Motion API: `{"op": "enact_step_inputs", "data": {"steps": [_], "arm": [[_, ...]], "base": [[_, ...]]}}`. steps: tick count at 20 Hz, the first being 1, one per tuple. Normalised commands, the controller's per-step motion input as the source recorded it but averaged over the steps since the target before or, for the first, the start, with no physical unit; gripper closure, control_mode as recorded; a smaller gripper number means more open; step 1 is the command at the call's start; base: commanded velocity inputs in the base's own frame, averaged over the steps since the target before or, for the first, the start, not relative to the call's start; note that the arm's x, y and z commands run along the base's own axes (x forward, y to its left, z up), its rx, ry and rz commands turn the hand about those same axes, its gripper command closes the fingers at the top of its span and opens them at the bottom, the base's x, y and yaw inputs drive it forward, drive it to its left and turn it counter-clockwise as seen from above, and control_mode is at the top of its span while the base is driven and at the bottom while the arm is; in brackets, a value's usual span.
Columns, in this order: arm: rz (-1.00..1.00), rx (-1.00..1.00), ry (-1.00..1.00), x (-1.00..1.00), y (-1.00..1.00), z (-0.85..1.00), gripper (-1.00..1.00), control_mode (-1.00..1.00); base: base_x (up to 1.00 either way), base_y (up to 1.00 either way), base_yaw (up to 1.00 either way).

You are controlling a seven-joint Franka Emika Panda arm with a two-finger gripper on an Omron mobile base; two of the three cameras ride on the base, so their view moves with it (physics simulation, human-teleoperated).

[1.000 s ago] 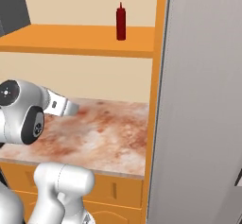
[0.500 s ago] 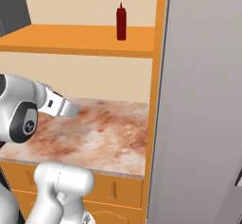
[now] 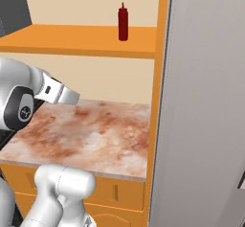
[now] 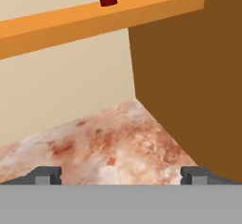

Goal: Move the mayonnaise and ketchup from the cabinet to the dining counter.

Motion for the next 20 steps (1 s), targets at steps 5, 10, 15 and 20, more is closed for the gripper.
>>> {"op": "enact_step_inputs", "data": {"steps": [5, 10, 15, 20], "arm": [[0.0, -0.04, 0.0, -0.04, -0.02, 0.4, -1.0, -1.0], [0.0, -0.06, -0.01, 0.01, -0.2, 0.31, -1.0, -1.0], [0.0, -0.06, -0.07, 0.02, -0.33, 0.4, -1.0, -1.0], [0.0, -0.06, -0.12, 0.0, -0.06, 0.4, -1.0, -1.0]], "base": [[0.0, 0.0, 0.0], [0.0, 0.0, 0.0], [0.0, 0.0, 0.0], [0.0, 0.0, 0.0]]}}
